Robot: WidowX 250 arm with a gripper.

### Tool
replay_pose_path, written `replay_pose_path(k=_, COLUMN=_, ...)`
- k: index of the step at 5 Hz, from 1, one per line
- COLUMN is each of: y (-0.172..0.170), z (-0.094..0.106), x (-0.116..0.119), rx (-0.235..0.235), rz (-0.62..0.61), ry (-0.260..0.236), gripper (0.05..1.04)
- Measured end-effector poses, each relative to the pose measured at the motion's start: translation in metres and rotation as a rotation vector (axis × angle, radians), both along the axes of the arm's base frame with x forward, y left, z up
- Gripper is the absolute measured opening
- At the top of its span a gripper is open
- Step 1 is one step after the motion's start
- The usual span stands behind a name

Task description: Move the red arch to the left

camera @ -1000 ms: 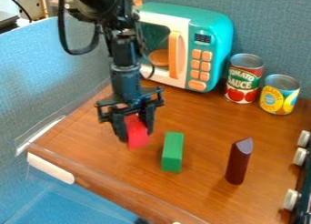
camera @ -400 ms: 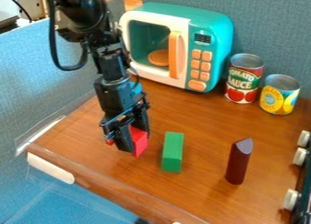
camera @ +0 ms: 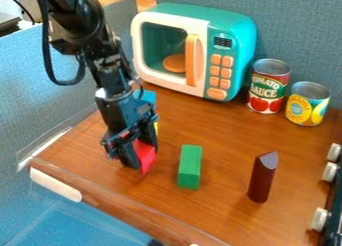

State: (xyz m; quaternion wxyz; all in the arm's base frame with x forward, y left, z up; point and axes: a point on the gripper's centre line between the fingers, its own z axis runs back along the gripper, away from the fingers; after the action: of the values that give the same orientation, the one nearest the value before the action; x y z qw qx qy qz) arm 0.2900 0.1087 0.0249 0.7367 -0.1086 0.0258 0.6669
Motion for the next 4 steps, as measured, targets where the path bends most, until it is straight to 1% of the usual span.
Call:
replay_pose_path(k=1, y=-0.0009, z=-0.0066, x=-0.0043, rx=0.002, rz=-0.026, ry=0.019, gripper=0.607)
replay_pose_path(k=2, y=-0.0011, z=-0.0100, x=-0.0063, rx=0.006, rz=-0.022, ry=0.022, gripper=0.686)
replay_pose_path(k=3, y=-0.0042, z=-0.0119, x=-0.0099, rx=-0.005, rz=-0.002, ry=0.046, gripper=0.958)
replay_pose_path(k=4, y=-0.0095, z=-0.0108, x=-0.0091, rx=0.003, rz=-0.039, ry=0.062, gripper=1.005)
